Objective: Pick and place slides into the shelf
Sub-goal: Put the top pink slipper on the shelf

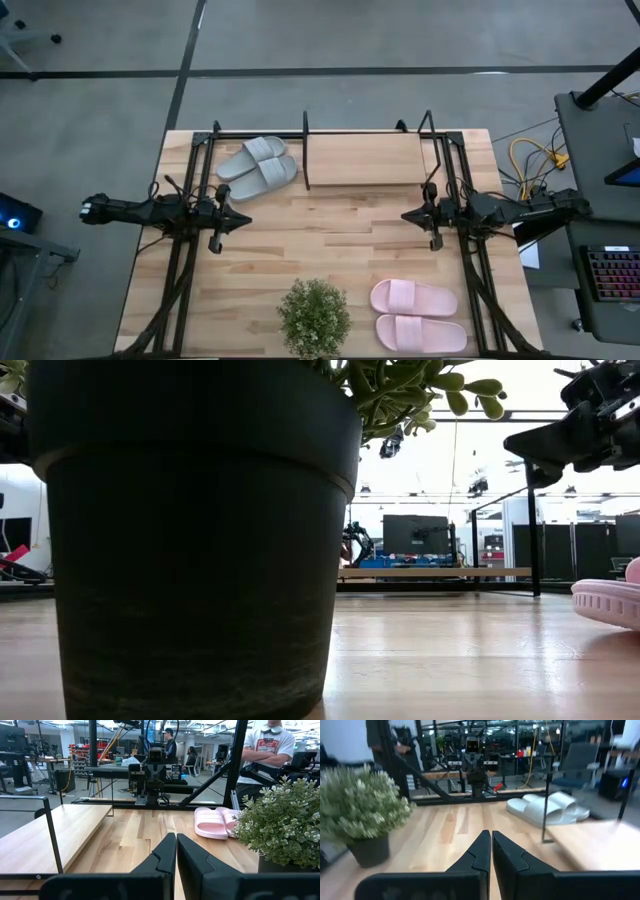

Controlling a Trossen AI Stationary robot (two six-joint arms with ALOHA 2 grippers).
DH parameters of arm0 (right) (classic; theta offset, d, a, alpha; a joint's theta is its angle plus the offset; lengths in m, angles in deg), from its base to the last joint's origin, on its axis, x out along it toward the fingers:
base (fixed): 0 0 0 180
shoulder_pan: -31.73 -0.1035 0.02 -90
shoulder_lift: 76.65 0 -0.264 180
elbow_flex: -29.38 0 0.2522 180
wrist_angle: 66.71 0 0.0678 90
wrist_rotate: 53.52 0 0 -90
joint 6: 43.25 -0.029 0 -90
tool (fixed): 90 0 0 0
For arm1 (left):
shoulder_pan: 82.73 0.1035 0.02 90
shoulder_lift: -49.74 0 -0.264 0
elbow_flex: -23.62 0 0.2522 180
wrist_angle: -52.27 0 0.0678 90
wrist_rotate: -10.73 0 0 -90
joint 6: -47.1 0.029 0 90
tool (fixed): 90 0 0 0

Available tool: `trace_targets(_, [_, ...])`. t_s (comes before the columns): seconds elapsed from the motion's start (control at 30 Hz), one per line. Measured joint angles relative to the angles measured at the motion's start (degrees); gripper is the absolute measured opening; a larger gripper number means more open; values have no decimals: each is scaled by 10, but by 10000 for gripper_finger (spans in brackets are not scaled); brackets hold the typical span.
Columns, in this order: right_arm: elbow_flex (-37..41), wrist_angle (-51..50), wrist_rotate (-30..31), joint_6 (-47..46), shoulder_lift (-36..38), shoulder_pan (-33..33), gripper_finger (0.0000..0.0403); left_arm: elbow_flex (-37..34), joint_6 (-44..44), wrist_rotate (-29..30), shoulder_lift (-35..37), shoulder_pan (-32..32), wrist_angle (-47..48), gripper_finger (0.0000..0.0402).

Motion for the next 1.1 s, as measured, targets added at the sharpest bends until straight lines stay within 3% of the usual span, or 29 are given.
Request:
trace_targets(0.17, [0, 0, 0, -167, 0, 0, 9, 0, 0, 0, 0, 0, 0, 0])
trace_targets(0.33, [0, 1, 0, -254, 0, 0, 8, 0, 61, 11, 0, 0, -1, 0])
trace_targets(0.63, [0, 19, 1, -495, 0, 0, 9, 0, 57, 19, -2, 0, -21, 0])
trace_targets(0.83, [0, 19, 11, -565, 0, 0, 9, 1, -97, 14, -2, 0, -55, 0])
trace_targets(1.0, [0, 19, 11, -604, 0, 0, 9, 1, -299, 14, -2, 0, -114, 0])
trace_targets(1.1, [0, 19, 11, -630, 0, 0, 9, 1, -352, 22, -2, 0, -134, 0])
